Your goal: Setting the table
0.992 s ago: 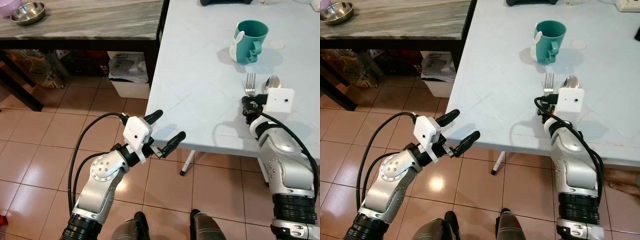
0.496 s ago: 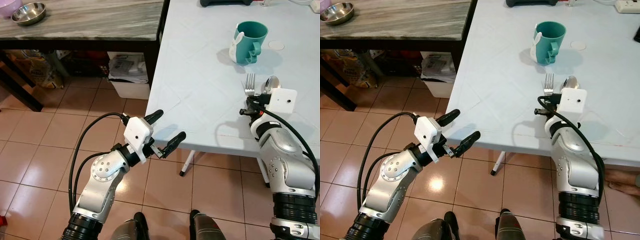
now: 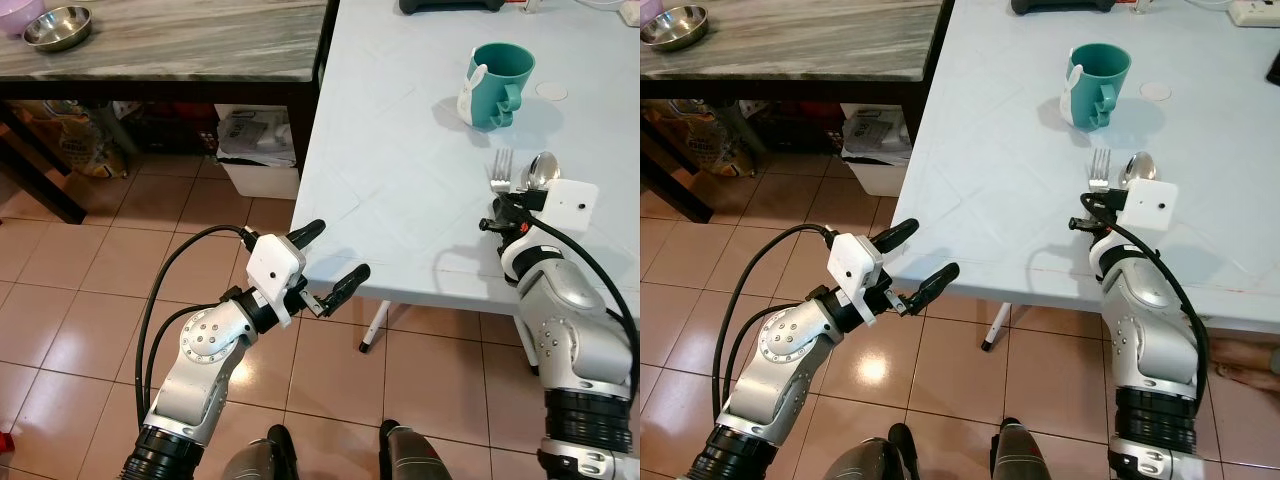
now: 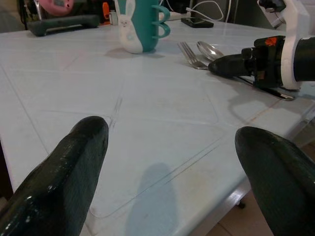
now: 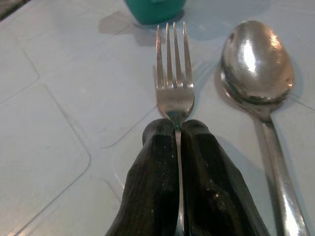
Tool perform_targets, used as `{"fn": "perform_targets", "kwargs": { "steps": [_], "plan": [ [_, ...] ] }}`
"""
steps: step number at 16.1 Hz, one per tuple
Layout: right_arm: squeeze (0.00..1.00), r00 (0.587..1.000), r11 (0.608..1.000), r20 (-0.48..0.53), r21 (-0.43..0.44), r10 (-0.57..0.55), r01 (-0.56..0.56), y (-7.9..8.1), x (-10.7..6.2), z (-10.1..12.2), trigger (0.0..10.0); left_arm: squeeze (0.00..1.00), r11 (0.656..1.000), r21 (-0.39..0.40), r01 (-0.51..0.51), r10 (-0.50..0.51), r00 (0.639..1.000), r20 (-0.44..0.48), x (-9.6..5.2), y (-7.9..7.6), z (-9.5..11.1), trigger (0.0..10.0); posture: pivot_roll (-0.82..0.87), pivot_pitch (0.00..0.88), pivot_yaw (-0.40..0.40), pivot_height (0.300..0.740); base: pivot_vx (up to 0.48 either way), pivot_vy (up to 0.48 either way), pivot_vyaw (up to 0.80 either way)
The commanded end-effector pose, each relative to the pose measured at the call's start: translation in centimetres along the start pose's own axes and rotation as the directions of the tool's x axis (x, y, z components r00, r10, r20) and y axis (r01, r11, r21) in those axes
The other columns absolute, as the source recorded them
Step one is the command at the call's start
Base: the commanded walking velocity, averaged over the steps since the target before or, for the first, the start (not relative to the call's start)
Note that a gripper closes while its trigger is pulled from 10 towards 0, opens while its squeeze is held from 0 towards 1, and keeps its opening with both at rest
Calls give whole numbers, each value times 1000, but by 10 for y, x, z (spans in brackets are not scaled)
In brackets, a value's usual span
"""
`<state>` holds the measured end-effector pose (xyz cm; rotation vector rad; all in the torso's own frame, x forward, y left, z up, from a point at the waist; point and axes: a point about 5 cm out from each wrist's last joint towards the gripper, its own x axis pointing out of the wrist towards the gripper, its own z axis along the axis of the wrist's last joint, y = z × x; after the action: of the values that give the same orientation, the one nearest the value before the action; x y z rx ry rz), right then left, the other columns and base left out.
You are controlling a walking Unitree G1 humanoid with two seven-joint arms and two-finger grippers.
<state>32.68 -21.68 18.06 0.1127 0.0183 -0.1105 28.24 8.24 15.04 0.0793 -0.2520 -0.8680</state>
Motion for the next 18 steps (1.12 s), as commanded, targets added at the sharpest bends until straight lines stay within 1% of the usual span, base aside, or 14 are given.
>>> {"fn": "perform_targets", "kwargs": {
  "steps": [1, 2, 3, 4, 5, 6, 7, 8, 11, 12, 13, 18],
  "plan": [
    [0, 997, 999, -79, 25, -27, 29, -4, -2, -20, 0, 0, 1000, 19, -14, 15, 1000, -17, -3, 3, -3, 10000, -305, 254, 117, 740, 0, 0, 0],
    [0, 998, 999, -49, 33, -27, 29, -2, -1, -16, 0, 0, 1000, 21, -20, 20, 1000, -16, -2, 3, -3, 10000, -305, 254, 117, 740, 0, 0, 0],
    [0, 998, 999, -49, 30, -25, 27, -1, -1, -15, 0, 0, 1000, 21, -21, 21, 1000, -16, -2, 4, -3, 10000, -304, 253, 117, 740, 0, 0, 0],
    [0, 998, 999, -60, 23, -24, 26, 1, -1, -17, 7843, 0, 1000, 23, -21, 22, 1000, -16, -2, 4, -2, 10000, -304, 253, 117, 740, 0, 0, 0],
    [0, 996, 1000, -82, 19, -20, 22, 3, -2, -22, 10000, 0, 1000, 23, -21, 22, 1000, -15, -1, 4, -2, 10000, -304, 253, 117, 740, 0, 0, 0],
    [878, 996, 1000, -90, 20, -14, 16, 4, -2, -25, 10000, 0, 999, 24, -22, 22, 1000, -16, -2, 4, -2, 10000, -301, 253, 119, 740, 0, 0, 0],
    [878, 996, 1000, -89, 21, -7, 9, 5, -2, -25, 10000, 0, 999, 24, -23, 23, 1000, -17, -2, 4, -2, 10000, -301, 253, 119, 740, 0, 0, 0],
    [1000, 997, 1000, -82, 26, 4, -2, 7, -2, -25, 10000, 0, 999, 24, -23, 23, 1000, -18, -2, 4, -2, 10000, -301, 253, 119, 740, 0, 0, 0],
    [1000, 997, 1000, -76, -6, 2, -2, 7, 1, -22, 10000, 0, 999, 25, -21, 22, 1000, -19, -1, 3, -3, 10000, -301, 253, 119, 740, 0, 0, 0],
    [267, 997, 1000, -78, -21, 21, -22, 8, 2, -21, 10000, 0, 999, 25, -23, 24, 1000, -19, -1, 3, -3, 10000, -302, 256, 118, 740, 0, 0, 0],
    [0, 996, 999, -83, -27, 32, -35, 10, 2, -21, 10000, 0, 999, 25, -24, 25, 999, -20, -1, 2, -3, 10000, -302, 256, 118, 740, 0, 0, 0],
    [0, 989, 996, -137, -55, 58, -66, 12, 2, -25, 10000, 0, 999, 21, -28, 28, 999, -26, -1, 2, -4, 10000, -302, 259, 115, 740, 0, 0, 0]
  ]
}}
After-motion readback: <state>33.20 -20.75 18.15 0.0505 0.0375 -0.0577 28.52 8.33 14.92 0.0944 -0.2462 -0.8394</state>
